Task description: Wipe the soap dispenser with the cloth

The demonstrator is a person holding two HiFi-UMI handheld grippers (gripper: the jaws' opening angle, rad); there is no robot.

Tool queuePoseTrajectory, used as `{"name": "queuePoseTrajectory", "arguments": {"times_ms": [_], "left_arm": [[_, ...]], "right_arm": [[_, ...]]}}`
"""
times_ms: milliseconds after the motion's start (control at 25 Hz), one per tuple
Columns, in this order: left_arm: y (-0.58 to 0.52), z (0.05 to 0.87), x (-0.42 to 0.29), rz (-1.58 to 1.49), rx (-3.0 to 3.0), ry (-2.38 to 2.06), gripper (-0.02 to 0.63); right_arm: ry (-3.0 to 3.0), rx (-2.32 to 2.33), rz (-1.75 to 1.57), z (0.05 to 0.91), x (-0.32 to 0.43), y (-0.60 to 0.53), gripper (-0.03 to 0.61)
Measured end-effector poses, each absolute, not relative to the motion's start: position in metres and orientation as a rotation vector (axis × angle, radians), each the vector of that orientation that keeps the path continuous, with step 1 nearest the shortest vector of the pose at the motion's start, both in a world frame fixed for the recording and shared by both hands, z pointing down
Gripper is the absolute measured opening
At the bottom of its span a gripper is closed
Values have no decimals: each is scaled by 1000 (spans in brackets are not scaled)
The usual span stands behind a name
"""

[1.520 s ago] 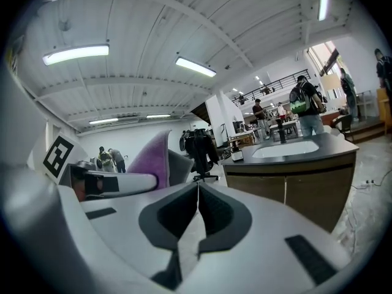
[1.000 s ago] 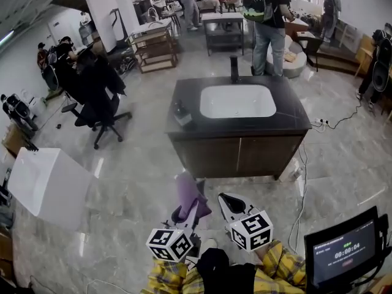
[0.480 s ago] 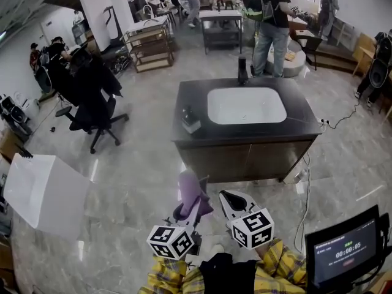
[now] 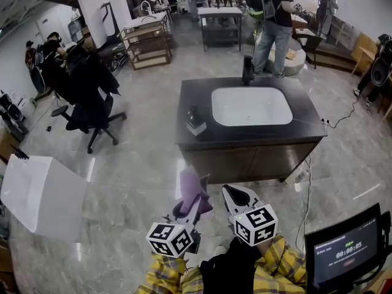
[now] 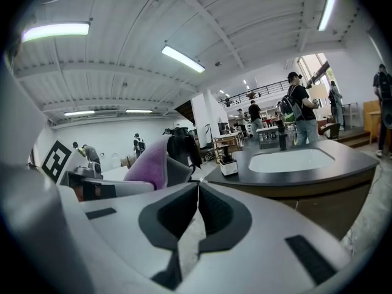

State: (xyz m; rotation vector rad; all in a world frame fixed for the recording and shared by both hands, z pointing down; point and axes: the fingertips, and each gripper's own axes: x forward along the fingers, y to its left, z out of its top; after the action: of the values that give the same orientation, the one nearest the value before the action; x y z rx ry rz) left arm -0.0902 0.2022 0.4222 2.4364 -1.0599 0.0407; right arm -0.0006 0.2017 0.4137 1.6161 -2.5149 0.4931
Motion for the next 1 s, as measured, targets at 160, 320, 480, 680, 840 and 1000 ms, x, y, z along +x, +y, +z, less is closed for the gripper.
{"name": "queuePoseTrajectory", "arguments": {"times_ms": [160,320,480,680,840,1000], "left_arm": [[183,425,-89,42,2436,-1065,87],[161,427,-89,43,2426,-1092,87],[135,427,-85,38,2414,-1126,87],[98,428,-75,44,2410,-1140,87],[66,427,-69,33,2401,-1164,86],[40,429,-64,21,2382,-1186,87]], "right_arm": [[-2523,1610,477,414,-1,180,6],[-2538,1591,473,414,0,154,6],[-2562,1573,463,412,5,126,6],[-2578,1545,461,412,11,88,6],[-2583,1519,462,413,17,57,6],[-2596,1493,455,414,22,31,6]]}}
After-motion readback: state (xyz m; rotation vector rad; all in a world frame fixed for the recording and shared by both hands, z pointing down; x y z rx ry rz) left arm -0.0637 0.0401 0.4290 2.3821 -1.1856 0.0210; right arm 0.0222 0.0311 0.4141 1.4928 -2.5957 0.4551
